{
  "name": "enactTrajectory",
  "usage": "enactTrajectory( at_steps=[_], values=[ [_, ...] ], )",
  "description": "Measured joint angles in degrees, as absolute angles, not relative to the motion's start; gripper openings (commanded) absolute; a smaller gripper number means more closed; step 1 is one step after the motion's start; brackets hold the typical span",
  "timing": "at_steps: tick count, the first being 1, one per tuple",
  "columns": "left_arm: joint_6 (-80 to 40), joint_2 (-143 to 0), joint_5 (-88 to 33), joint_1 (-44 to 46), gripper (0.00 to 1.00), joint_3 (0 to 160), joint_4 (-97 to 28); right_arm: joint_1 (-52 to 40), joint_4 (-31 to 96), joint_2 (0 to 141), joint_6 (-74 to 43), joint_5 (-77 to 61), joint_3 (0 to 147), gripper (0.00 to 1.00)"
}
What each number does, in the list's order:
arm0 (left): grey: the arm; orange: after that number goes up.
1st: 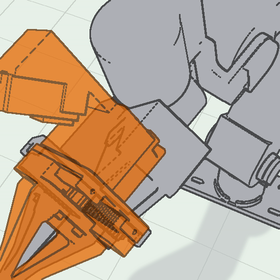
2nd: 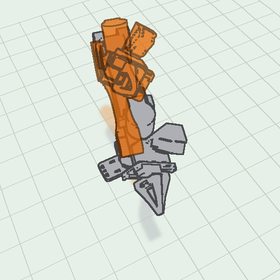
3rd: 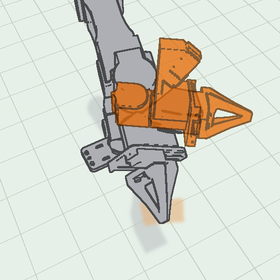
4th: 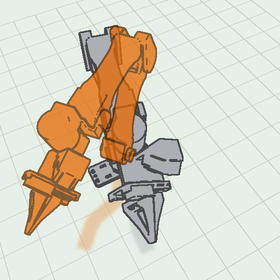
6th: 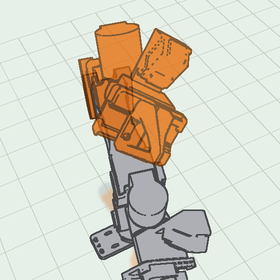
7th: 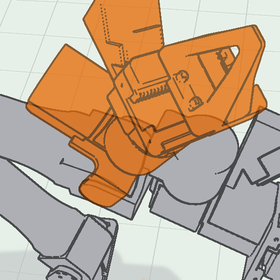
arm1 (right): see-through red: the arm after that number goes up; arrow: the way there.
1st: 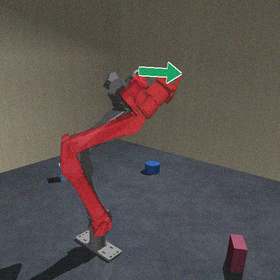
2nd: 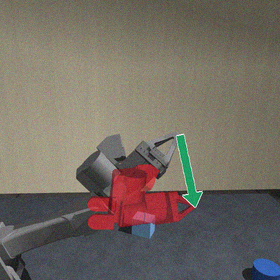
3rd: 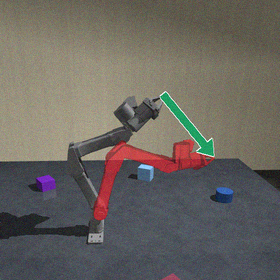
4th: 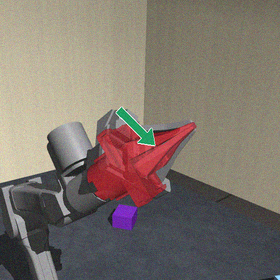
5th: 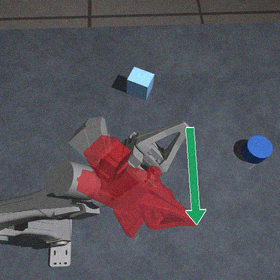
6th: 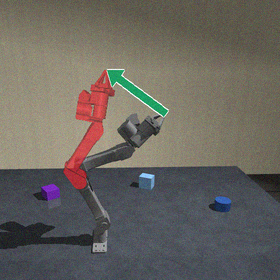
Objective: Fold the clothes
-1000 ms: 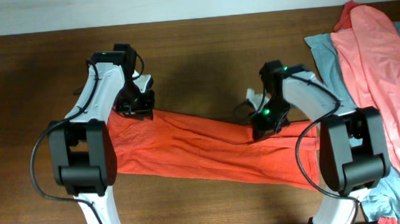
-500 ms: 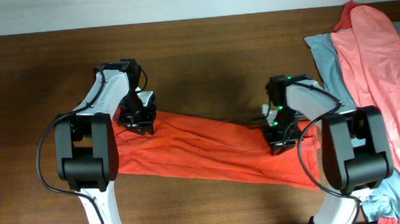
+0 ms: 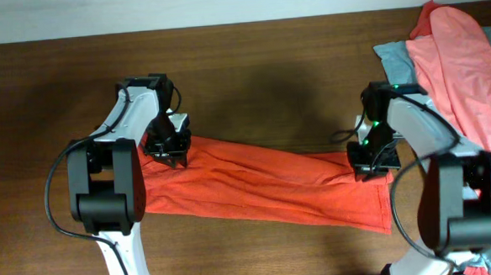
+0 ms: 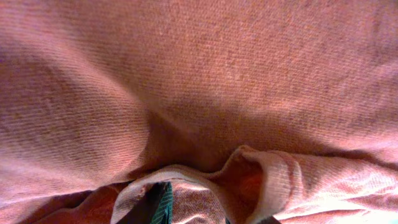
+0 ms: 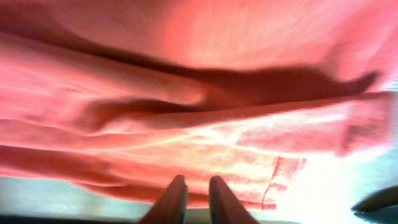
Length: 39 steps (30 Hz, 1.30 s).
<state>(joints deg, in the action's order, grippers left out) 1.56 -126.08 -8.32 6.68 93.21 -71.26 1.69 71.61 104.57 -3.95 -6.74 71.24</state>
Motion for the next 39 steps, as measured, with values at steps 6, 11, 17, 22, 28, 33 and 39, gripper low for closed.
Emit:
enactTrajectory(
  at_steps=[6,11,17,22,28,33,39],
  values=[
    [1.54,-126.08,-8.32,6.70,0.29,93.21,-71.24,1.69,67.11,101.89,-4.01,-7.49,73.19,0.26],
    [1.54,-126.08,-8.32,6.70,0.29,93.21,-71.22,1.69,66.15,105.89,-3.90,-9.32,73.19,0.26],
    [1.54,-126.08,-8.32,6.70,0.29,93.21,-71.22,1.69,65.93,109.71,-3.84,-9.65,73.01,0.25],
    [1.54,-126.08,-8.32,6.70,0.30,93.21,-71.22,1.69,65.71,109.73,-3.86,-9.06,71.96,0.26],
    [1.54,-126.08,-8.32,6.70,0.30,93.21,-71.09,1.69,61.71,109.80,-3.84,-8.86,69.12,0.26],
    [1.54,-126.08,-8.32,6.70,0.30,93.21,-71.07,1.69,60.20,109.86,-3.84,-8.86,69.01,0.25],
    [1.54,-126.08,-8.32,6.70,0.31,93.21,-71.05,1.74,70.00,109.89,-4.16,-3.99,69.04,0.27]
  ],
)
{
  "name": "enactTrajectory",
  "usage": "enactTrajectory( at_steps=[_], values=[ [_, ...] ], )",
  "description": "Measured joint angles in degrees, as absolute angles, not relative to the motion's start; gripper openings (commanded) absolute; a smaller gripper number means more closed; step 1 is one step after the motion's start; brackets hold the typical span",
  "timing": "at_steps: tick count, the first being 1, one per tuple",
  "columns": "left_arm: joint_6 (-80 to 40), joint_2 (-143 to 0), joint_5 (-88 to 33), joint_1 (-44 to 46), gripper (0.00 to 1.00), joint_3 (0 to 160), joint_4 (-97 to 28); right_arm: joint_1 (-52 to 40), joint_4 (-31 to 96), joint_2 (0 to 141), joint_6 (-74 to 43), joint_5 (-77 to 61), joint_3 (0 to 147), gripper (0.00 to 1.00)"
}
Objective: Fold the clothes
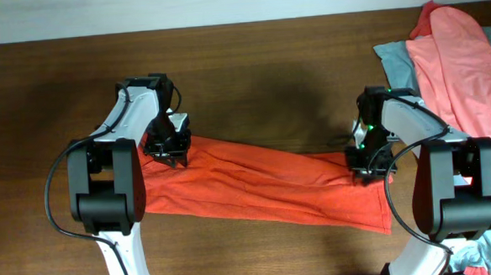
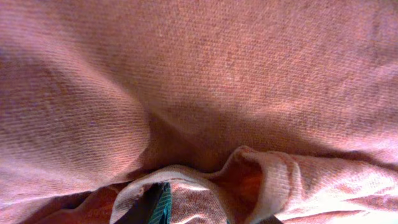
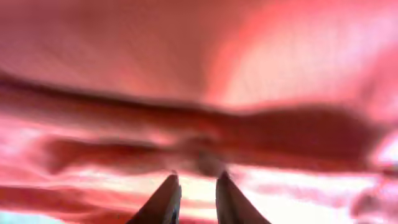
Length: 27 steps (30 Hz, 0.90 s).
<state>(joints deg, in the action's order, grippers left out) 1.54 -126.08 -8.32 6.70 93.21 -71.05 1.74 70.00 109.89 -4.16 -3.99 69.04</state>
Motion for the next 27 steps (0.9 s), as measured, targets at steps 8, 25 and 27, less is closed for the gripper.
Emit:
enactTrajectory(
  at_steps=[8,25,27],
  values=[
    [1.54,-126.08,-8.32,6.70,0.31,93.21,-71.05,1.74,75.13,109.89,-4.51,-1.37,69.08,0.13],
    [1.56,-126.08,-8.34,6.70,0.35,93.21,-71.02,1.74,65.71,111.09,-4.47,-3.42,79.61,0.30],
    [1.56,-126.08,-8.34,6.70,0.35,93.21,-71.02,1.74,65.63,112.57,-4.49,-3.42,79.20,0.30]
  ],
)
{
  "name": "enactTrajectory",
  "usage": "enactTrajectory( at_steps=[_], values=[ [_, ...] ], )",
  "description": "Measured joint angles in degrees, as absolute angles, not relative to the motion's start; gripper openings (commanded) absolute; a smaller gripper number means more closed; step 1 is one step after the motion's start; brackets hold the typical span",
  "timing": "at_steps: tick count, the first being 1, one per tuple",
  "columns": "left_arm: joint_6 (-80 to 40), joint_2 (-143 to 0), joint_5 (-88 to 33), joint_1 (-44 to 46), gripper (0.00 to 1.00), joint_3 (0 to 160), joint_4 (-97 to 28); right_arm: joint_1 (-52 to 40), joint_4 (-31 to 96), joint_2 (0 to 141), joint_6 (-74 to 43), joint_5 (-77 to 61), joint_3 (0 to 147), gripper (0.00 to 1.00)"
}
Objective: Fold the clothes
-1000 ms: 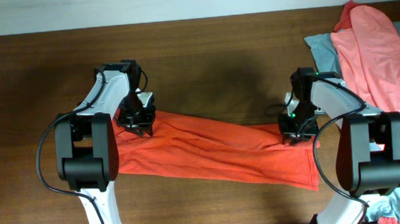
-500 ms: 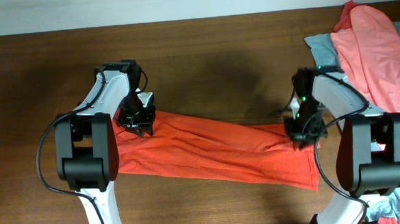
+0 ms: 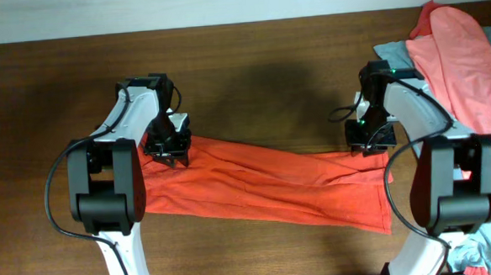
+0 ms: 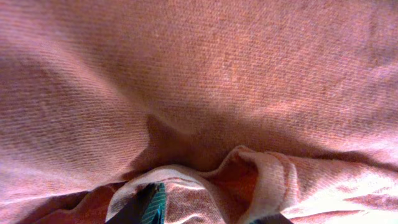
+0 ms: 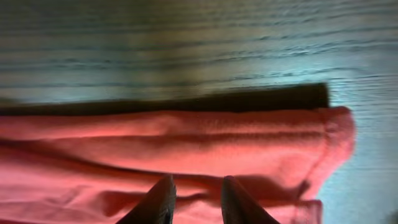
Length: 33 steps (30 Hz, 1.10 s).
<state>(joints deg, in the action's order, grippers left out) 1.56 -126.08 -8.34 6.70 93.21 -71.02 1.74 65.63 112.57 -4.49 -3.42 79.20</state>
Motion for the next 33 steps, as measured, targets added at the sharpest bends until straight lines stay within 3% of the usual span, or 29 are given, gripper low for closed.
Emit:
enactTrajectory(
  at_steps=[7,10,20,26,29,33],
  values=[
    [1.56,-126.08,-8.34,6.70,0.36,93.21,-71.02,1.74,64.16,113.54,-4.51,-2.52,73.82,0.29],
    [1.56,-126.08,-8.34,6.70,0.36,93.21,-71.02,1.74,64.88,113.58,-4.54,-2.13,71.40,0.23],
    [1.56,-126.08,-8.34,6.70,0.36,93.21,-71.02,1.74,74.96,113.60,-4.73,1.58,71.02,0.22],
    [1.56,-126.08,-8.34,6.70,0.36,93.21,-71.05,3.70,74.37,113.60,-9.91,6.98,71.02,0.22],
    [1.63,-126.08,-8.36,6.70,0.47,93.21,-71.05,7.35,72.82,113.60,-10.15,5.54,71.02,0.27],
    [1.69,-126.08,-8.34,6.70,0.48,93.21,-71.33,15.35,71.26,113.58,-4.40,-3.99,71.02,0.41]
  ],
)
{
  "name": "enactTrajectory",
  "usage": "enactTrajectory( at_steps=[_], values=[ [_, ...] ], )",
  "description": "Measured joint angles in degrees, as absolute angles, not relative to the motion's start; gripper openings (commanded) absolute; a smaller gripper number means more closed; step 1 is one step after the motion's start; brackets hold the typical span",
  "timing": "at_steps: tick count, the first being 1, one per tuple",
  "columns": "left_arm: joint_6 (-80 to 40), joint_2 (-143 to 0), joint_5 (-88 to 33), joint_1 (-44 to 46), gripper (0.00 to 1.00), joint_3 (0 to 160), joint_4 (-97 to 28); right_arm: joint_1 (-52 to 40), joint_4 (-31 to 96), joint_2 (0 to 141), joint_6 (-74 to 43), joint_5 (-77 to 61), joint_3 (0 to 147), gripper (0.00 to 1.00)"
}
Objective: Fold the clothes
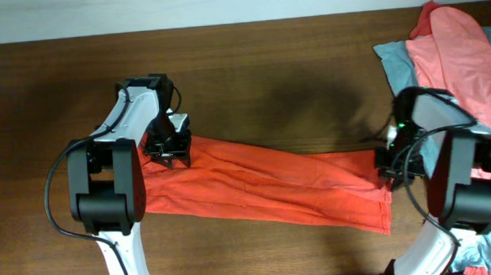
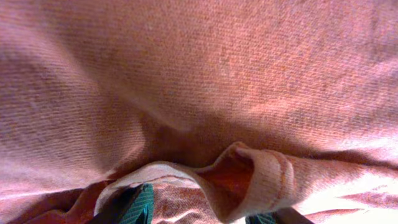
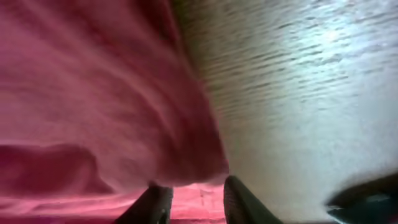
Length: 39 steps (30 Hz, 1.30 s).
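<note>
A long orange garment (image 1: 265, 187) lies stretched across the wooden table (image 1: 259, 78), running from left to lower right. My left gripper (image 1: 169, 150) is down on its upper left end. In the left wrist view, the left gripper (image 2: 199, 214) is shut on a raised fold of the garment (image 2: 249, 180), with teal pads (image 2: 140, 208) on either side. My right gripper (image 1: 388, 168) sits at the garment's right end. The right wrist view shows the right gripper (image 3: 196, 199) open, its fingers (image 3: 158, 202) straddling the cloth edge (image 3: 124, 112) beside bare wood.
A heap of clothes lies at the back right: a salmon-pink piece (image 1: 460, 50) over a grey-blue one (image 1: 393, 58). More blue cloth (image 1: 479, 260) shows at the front right corner behind the right arm's base.
My right gripper has moved from the garment's far edge to its right-hand end, further right and nearer the front, and its fingers stand wider apart. The left gripper still holds its fold.
My left gripper stayed on the fold at the garment's left end throughout. The right gripper was first low on the cloth near the right end with fingers almost together, then stood at the far edge, fingers wider, and is now at the right end.
</note>
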<state>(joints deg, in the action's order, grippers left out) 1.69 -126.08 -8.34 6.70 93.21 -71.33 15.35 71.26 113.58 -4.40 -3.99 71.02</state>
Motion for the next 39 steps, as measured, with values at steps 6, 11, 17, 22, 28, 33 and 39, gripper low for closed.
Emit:
enactTrajectory(
  at_steps=[6,11,17,22,28,33,39],
  values=[
    [1.74,-126.08,-8.34,6.70,0.52,93.21,-71.35,21.78,70.61,113.58,4.12,-13.17,69.97,0.56],
    [1.74,-126.08,-8.34,6.70,0.52,93.21,-71.37,21.76,69.25,113.58,5.82,-16.82,67.57,0.56],
    [1.74,-126.08,-8.32,6.70,0.52,93.21,-71.50,22.00,64.42,110.63,6.04,-20.80,62.72,0.36],
    [1.74,-126.08,-8.29,6.70,0.52,93.21,-71.50,22.09,60.51,110.02,6.15,-26.83,59.88,0.20],
    [1.76,-126.08,-8.10,6.68,0.41,93.21,-71.50,22.11,58.83,110.54,6.37,-29.10,59.44,0.04],
    [1.96,-126.08,-7.90,6.68,0.35,93.43,-72.84,22.26,60.18,110.96,3.75,-26.96,60.66,0.04],
    [1.96,-125.27,-7.92,6.33,0.36,97.73,-75.48,23.88,67.96,111.66,-1.56,-13.06,70.54,0.04]
  ],
)
